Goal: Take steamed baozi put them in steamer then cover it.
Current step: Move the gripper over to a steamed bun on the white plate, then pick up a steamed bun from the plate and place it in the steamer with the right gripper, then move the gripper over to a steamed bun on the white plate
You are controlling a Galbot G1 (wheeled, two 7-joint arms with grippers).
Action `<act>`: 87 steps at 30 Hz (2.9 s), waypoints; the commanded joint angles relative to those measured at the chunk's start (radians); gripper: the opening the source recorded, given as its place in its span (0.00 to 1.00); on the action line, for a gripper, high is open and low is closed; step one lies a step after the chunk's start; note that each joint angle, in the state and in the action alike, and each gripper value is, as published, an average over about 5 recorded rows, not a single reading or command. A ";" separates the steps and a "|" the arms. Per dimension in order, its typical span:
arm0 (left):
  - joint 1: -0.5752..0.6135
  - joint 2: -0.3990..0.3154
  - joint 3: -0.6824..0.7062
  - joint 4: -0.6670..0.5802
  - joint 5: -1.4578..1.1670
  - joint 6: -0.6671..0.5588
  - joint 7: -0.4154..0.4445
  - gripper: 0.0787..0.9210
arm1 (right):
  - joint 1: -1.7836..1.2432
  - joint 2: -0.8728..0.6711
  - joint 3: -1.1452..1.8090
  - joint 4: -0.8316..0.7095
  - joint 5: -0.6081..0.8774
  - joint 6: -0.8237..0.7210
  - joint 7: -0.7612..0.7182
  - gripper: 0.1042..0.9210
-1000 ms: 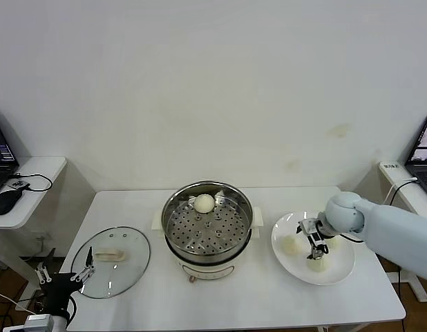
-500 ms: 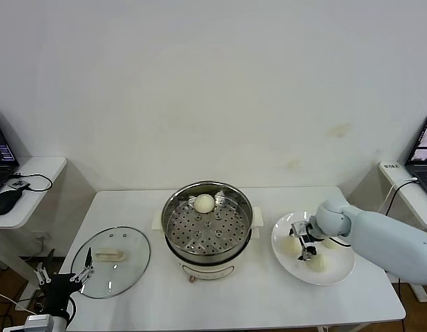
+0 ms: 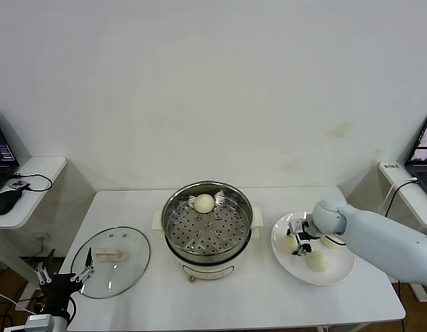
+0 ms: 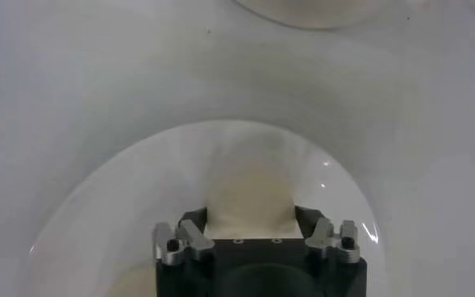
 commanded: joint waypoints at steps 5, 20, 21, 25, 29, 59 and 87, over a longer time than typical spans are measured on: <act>-0.004 0.007 0.003 0.000 -0.003 0.000 0.000 0.88 | 0.197 -0.098 -0.053 0.113 0.090 -0.028 -0.092 0.63; -0.025 0.015 0.025 -0.012 -0.005 0.003 0.000 0.88 | 0.796 -0.038 -0.387 0.326 0.481 -0.205 -0.027 0.64; -0.025 0.015 0.025 -0.012 -0.005 0.003 0.000 0.88 | 0.811 -0.005 -0.395 0.329 0.513 -0.221 -0.012 0.64; -0.028 0.014 0.025 -0.010 -0.005 0.003 0.000 0.88 | 0.819 0.132 -0.397 0.314 0.616 -0.280 0.051 0.65; -0.029 0.009 0.019 -0.009 -0.005 0.001 -0.001 0.88 | 0.774 0.280 -0.384 0.253 0.688 -0.337 0.119 0.65; -0.028 -0.004 -0.005 -0.005 -0.010 -0.011 -0.003 0.88 | 0.509 0.738 -0.393 -0.084 0.683 -0.407 0.211 0.65; -0.042 -0.004 0.012 -0.009 -0.002 -0.007 -0.004 0.88 | 0.796 0.300 -0.438 0.206 0.612 -0.303 -0.050 0.88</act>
